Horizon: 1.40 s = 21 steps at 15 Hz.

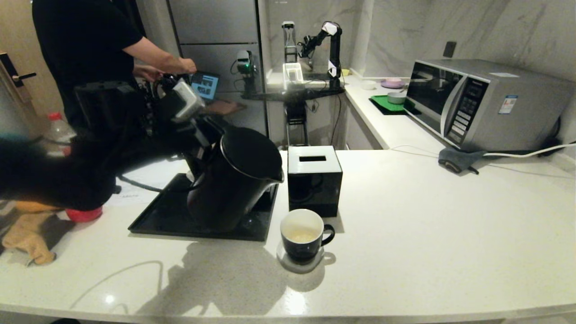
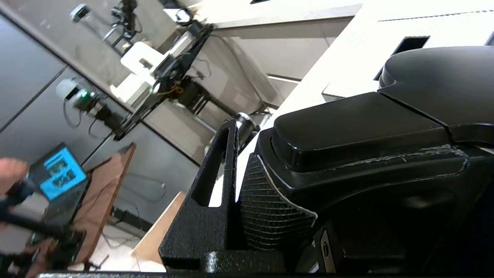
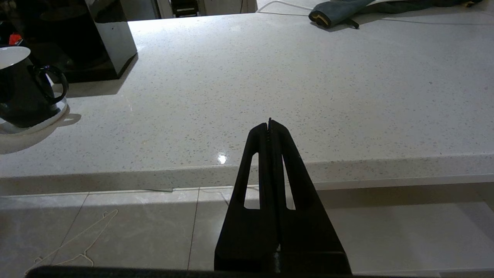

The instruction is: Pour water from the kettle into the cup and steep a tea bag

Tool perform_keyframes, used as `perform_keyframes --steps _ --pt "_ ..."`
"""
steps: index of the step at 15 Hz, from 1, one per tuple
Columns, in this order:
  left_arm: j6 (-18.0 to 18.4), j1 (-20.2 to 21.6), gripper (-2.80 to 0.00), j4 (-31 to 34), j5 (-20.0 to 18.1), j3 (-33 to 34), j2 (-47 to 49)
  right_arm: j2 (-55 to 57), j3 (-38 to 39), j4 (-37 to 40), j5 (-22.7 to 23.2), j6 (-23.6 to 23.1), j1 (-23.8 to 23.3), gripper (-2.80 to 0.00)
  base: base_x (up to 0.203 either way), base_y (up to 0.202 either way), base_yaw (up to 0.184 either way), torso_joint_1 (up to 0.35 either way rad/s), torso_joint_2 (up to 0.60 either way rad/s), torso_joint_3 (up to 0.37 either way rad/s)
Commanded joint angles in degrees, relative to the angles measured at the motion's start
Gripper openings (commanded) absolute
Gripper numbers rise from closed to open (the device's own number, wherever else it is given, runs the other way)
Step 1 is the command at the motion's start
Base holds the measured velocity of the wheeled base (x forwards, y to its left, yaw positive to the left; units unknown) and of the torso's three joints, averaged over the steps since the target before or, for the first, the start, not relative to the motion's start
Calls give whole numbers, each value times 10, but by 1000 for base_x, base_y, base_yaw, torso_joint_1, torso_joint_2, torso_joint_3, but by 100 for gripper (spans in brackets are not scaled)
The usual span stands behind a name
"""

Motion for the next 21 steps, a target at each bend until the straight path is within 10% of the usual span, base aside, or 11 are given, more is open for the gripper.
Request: perform_keyframes --steps 1,10,21 --pt "-21 20 -280 -3 -1 1 -11 1 -1 0 0 0 0 -280 0 0 0 0 0 0" --pt "-148 123 -280 -15 35 56 -64 1 0 0 0 0 0 -280 0 0 0 0 0 0" --pt "-291 284 -280 -178 33 145 -59 1 0 0 0 0 0 -280 0 0 0 0 0 0"
